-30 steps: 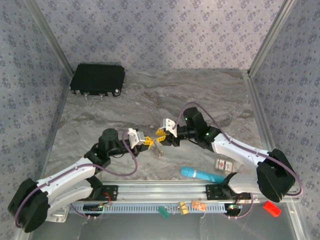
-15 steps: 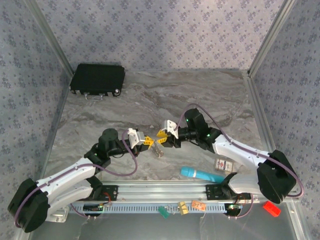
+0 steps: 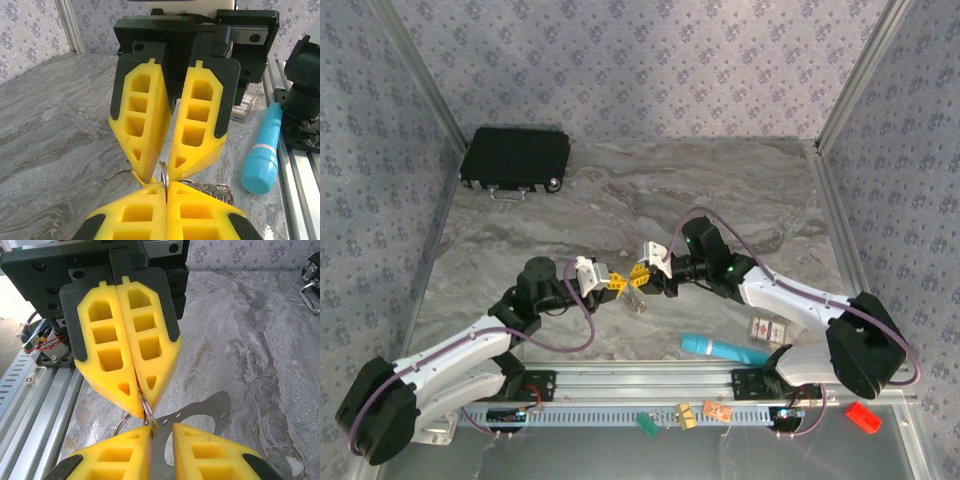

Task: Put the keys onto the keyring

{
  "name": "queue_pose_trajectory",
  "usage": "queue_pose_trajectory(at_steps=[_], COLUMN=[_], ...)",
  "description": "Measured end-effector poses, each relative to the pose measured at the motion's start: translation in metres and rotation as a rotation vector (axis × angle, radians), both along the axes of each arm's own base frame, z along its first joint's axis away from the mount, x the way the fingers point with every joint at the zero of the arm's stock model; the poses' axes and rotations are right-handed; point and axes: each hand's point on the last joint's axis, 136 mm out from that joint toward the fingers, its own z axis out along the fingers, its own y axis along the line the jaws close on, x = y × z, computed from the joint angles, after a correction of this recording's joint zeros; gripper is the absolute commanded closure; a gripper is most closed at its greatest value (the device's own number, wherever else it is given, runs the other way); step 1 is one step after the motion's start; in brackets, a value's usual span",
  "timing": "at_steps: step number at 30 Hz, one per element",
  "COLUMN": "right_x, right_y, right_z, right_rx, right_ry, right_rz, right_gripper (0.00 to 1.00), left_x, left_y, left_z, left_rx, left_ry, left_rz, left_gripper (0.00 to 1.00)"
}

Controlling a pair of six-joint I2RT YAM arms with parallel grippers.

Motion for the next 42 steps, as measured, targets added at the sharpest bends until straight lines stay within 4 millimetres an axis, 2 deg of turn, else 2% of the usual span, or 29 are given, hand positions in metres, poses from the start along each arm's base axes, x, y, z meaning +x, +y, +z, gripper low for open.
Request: queue_pose_trajectory(at_steps=[4,6,7,10,14,19,23,27,33,42], right_x=[-0.001,-0.002,-0.003,-0.003,-0.001,0.002,-0.001,-0.003,-0.006,-0.006], right_y=[0.001,0.001,0.001,0.001,0.001,0.001,-0.002,-0.007,-0.005,0.000], right_z=[0.001,0.001,0.001,0.002,0.002,0.003,0.000,-0.002,0.000,0.000], right_rx=[0.004,0.006,0.006,0.001,-0.049,-0.195,-0.310,-0.384,-0.416,-0.431], right_ry=[0.005,0.010,0.016,0.015,-0.002,-0.089,-0.150,-0.183,-0.199,-0.204], right_rz=[0.009,0.014,0.016,0.018,0.004,-0.027,-0.032,-0.031,-0.023,-0.018], right_gripper=[0.84,0.94,0.99,1.00,1.00,1.00,1.00,1.00,1.00,1.00], left_x=[0.000,0.000,0.000,0.002,0.003,0.005,0.008,0.009,0.007,0.002], left_y=[0.000,0.000,0.000,0.001,0.004,0.010,0.011,0.011,0.010,0.006], left_z=[0.000,0.000,0.000,0.000,0.000,0.003,0.011,0.010,-0.002,-0.005], left_rx=[0.000,0.000,0.000,0.000,0.011,0.060,0.093,0.122,0.157,0.157], left_ry=[0.000,0.000,-0.001,0.002,-0.006,-0.019,-0.041,-0.046,-0.021,-0.005], left_rz=[0.000,0.000,0.001,0.010,0.027,0.055,0.070,0.066,0.042,0.004], left_gripper=[1.00,1.00,0.95,0.76,0.68,0.68,0.71,0.74,0.73,0.76])
